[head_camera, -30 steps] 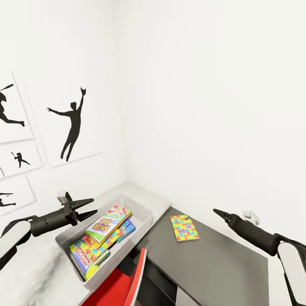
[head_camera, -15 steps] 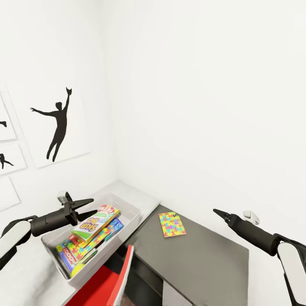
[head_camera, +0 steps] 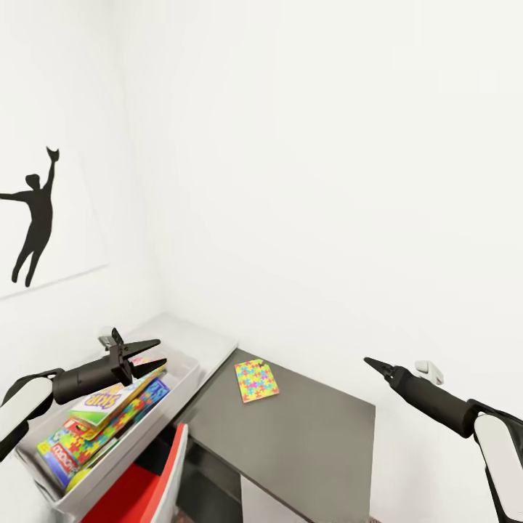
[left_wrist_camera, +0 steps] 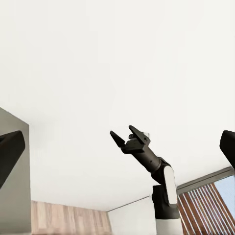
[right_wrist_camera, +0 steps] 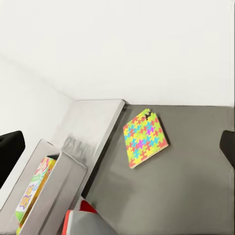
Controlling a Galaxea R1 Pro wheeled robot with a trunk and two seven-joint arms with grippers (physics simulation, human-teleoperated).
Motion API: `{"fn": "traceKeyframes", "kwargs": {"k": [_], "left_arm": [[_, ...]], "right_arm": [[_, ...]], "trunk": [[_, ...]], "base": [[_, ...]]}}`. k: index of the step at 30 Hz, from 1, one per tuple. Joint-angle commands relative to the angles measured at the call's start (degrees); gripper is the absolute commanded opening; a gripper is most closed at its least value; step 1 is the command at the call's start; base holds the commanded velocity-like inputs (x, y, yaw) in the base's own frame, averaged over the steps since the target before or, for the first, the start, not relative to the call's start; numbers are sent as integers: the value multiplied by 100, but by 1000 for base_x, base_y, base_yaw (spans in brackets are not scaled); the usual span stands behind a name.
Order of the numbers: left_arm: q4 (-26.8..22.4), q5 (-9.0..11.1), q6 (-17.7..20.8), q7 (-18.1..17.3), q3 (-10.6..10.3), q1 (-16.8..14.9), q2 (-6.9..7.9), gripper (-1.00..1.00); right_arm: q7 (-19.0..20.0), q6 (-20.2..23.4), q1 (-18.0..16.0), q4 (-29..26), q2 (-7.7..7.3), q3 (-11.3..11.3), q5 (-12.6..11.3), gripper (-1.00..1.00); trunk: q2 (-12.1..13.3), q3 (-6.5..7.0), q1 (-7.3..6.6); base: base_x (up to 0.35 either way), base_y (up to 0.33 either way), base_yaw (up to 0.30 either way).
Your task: Put all the toys in the child's room - the three board games (two on the bed and one on the table), the two jigsaw puzzles on the table, and the tennis ball on the table - inside the toy box on the table in the child's room.
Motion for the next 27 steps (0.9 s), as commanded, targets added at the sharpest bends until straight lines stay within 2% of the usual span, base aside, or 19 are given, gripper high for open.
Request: {"fn": "traceKeyframes", "kwargs": {"k": [1, 21, 27], "left_arm": [[5, 27, 24, -10, -14, -5, 5, 100], [5, 27, 24, -5, -14, -5, 4, 100], [5, 27, 24, -2, -14, -5, 4, 100]], "right_arm": [[59, 26, -4, 1, 1, -9, 53, 100], [59, 23, -4, 10, 5, -19, 49, 100], [57, 18, -4, 10, 4, -18, 46, 100]], "trunk": [[-5, -3, 3], [-5, -3, 3], [-5, -3, 3]], "base": [[-1, -7, -280], [0, -4, -280], [17, -167, -280]]}}
